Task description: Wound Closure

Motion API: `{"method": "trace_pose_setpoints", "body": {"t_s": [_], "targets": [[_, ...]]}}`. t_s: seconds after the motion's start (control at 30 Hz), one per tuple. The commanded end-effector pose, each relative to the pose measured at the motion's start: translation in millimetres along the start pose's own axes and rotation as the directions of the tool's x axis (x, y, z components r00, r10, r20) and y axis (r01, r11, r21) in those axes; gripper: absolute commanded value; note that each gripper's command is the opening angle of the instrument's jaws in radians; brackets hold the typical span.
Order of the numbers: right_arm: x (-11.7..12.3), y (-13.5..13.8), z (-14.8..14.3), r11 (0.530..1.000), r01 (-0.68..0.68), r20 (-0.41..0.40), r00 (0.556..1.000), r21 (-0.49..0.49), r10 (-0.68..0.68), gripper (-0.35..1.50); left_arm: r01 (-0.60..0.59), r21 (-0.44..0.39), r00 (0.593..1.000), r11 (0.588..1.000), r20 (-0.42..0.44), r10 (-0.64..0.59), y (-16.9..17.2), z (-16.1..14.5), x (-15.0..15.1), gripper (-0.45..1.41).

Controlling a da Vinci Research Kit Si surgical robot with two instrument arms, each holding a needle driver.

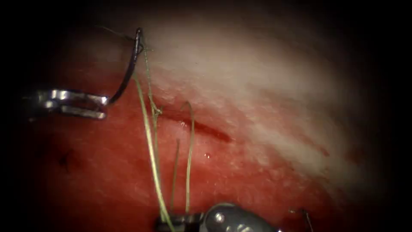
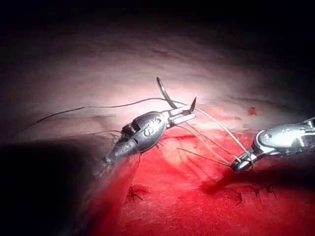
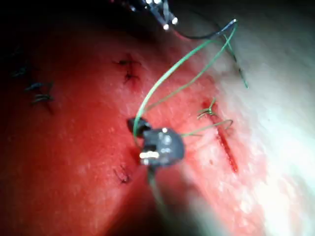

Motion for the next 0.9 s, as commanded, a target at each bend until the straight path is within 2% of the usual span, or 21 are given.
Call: {"method": "trace_pose_setpoints", "body": {"t_s": [0.03,0.07,0.13,0.17,0.27,0.43,0.5,0.7,0.87,0.9], "targets": [[-0.8,1.3,0.9,1.0,0.008,-0.007,1.0,-0.005,-0.008,0.37,-0.001,-0.002,1.0,1.0,0.0,0.001,-0.2,0.5,-0.7,-0.45],[-1.2,2.5,1.0,0.999,0.045,-0.027,0.999,-0.021,-0.046,0.69,0.005,-0.005,1.0,1.0,0.001,-0.005,-0.2,0.5,-0.7,-0.45],[-1.8,4.5,1.2,0.992,0.123,-0.026,0.992,-0.04,-0.124,1.1,0.005,-0.005,1.0,1.0,0.001,-0.005,-0.3,0.5,-0.8,-0.45],[-2.3,5.8,1.3,0.987,0.151,-0.022,0.988,-0.048,-0.152,1.23,0.005,-0.01,1.0,1.0,0.004,-0.005,-0.3,0.4,-0.8,-0.45],[-3.6,8.1,1.8,0.974,0.198,0.007,0.98,-0.109,-0.198,1.43,0.005,-0.015,1.0,1.0,0.004,-0.005,-0.3,0.2,-0.9,-0.45],[-6.0,12.0,3.7,0.942,0.29,0.048,0.957,-0.17,-0.286,1.48,0.004,-0.018,1.0,1.0,0.006,-0.004,-0.5,-0.2,-1.2,-0.45],[-6.5,12.8,4.5,0.937,0.298,0.053,0.954,-0.18,-0.294,1.48,0.005,-0.014,1.0,1.0,0.014,-0.005,-0.6,-0.5,-1.1,-0.45],[-7.6,13.3,4.8,0.935,0.307,0.066,0.952,-0.179,-0.3,1.45,0.013,-0.01,1.0,1.0,0.024,-0.013,-1.1,-1.8,-0.6,-0.45],[-7.9,13.0,3.6,0.936,0.312,0.071,0.95,-0.163,-0.304,1.41,0.033,0.016,0.999,0.999,0.028,-0.033,-2.2,-4.2,0.2,-0.45],[-8.0,12.9,3.1,0.937,0.313,0.076,0.949,-0.156,-0.305,1.4,0.033,0.033,0.999,0.999,0.028,-0.034,-2.7,-5.4,0.4,-0.45]]}}
